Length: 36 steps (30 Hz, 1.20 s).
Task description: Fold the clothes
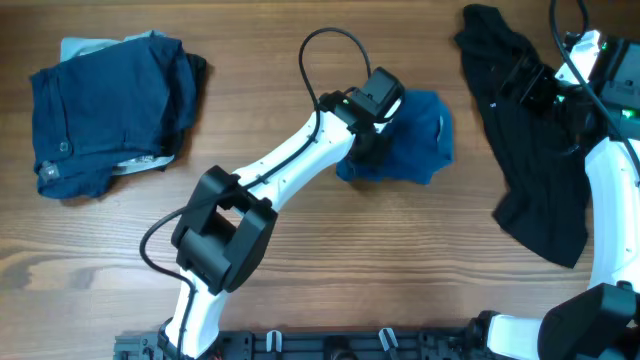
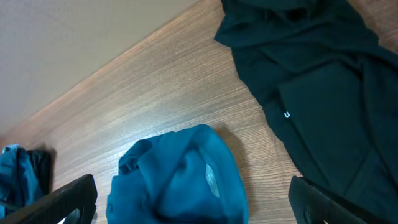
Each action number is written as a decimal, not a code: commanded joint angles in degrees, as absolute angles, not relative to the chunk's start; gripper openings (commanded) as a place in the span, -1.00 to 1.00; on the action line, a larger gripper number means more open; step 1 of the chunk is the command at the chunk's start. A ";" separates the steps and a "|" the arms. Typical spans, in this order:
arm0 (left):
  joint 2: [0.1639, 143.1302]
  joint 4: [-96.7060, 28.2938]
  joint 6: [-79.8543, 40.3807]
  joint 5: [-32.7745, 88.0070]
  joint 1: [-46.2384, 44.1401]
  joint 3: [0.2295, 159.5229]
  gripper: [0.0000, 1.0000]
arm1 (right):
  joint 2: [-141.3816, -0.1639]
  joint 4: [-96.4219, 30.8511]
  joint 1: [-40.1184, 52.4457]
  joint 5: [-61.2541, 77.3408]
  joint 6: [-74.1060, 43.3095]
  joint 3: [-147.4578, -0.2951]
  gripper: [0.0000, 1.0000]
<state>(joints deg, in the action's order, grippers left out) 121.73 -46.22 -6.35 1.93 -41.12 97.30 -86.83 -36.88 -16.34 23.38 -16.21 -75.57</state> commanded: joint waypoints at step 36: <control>118.37 -38.22 1.28 -11.64 -44.03 104.92 0.53 | -87.22 -33.67 -33.19 20.67 -20.21 -75.70 1.00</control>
<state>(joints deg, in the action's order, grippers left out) 116.03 -39.77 0.34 -9.93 -39.07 104.81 -86.83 -34.63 -29.85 22.46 -16.99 -75.57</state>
